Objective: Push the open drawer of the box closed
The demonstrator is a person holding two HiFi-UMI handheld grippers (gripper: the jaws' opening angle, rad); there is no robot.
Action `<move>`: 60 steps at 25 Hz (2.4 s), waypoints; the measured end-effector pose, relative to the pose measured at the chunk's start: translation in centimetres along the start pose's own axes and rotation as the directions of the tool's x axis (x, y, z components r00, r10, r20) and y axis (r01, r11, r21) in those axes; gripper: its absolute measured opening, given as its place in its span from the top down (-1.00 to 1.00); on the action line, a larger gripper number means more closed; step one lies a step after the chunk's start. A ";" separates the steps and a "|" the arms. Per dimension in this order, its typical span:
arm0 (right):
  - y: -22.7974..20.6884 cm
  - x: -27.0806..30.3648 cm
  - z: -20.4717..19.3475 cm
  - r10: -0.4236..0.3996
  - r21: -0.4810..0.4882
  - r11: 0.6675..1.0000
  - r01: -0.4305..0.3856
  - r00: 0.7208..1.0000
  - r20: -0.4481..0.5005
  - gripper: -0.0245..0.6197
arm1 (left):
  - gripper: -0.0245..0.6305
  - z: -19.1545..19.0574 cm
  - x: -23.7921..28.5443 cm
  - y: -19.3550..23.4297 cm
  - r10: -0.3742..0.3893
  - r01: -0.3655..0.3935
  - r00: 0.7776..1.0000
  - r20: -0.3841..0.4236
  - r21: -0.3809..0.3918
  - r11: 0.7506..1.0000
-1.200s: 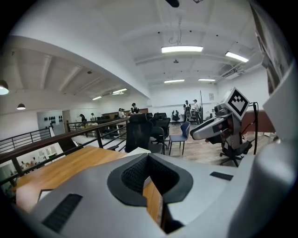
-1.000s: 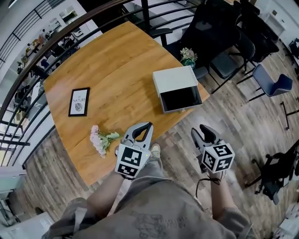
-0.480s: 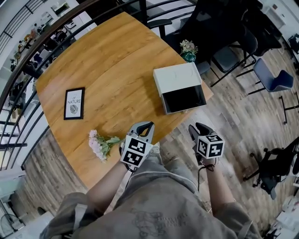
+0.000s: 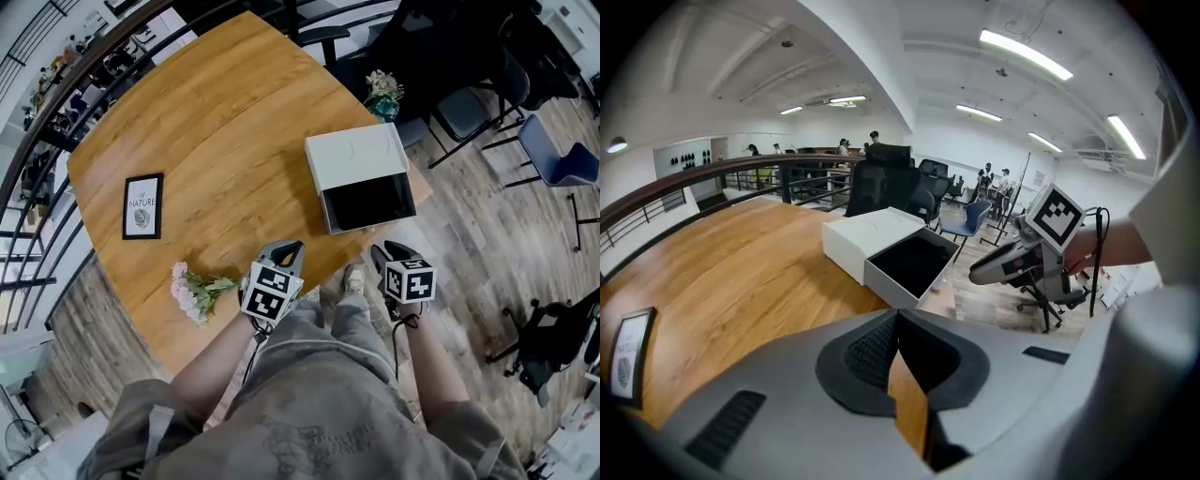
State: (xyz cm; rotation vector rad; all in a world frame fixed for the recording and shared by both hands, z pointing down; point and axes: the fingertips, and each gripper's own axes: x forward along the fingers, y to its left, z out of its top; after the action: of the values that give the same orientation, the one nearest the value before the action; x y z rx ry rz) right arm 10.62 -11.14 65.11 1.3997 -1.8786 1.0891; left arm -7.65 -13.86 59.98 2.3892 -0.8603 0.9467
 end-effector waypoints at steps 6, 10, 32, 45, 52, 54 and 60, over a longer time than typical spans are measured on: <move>-1.3 2.8 -0.4 0.028 -0.010 1.000 -0.029 0.998 -0.064 0.46 | 0.87 -0.7 2.1 0.7 0.023 -0.028 0.998 -0.056 -0.085 0.996; -1.6 4.7 -0.4 0.040 -0.011 0.999 -0.042 0.994 -0.101 0.48 | 0.87 -1.8 3.0 1.1 0.038 -0.050 0.994 -0.098 -0.119 0.992; -1.8 7.1 3.8 0.119 -0.101 0.985 -0.140 0.974 -0.190 0.67 | 0.87 0.2 4.6 3.0 0.128 -0.151 0.986 -0.108 -0.253 0.956; -2.3 10.7 9.3 0.142 -0.089 0.984 -0.157 0.977 -0.162 0.67 | 0.87 3.0 4.7 5.5 0.194 -0.207 0.978 -0.075 -0.271 0.940; -2.3 11.4 10.5 0.165 -0.061 0.982 -0.177 0.974 -0.157 0.67 | 0.87 4.2 3.9 6.2 0.233 -0.240 0.971 -0.060 -0.297 0.924; -2.3 11.4 10.6 0.172 -0.054 0.982 -0.182 0.973 -0.155 0.66 | 0.87 4.3 3.7 6.2 0.239 -0.246 0.969 -0.060 -0.301 0.921; -2.0 9.5 11.8 0.181 -0.089 0.977 -0.193 0.975 -0.128 0.65 | 0.87 4.5 3.0 6.3 0.257 -0.260 0.965 -0.050 -0.296 0.919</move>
State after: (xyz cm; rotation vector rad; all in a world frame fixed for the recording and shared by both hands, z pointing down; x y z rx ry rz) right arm 10.04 -26.31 67.23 1.0946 -1.9797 1.1228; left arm -8.15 -22.15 60.05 2.0429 -1.2440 0.8508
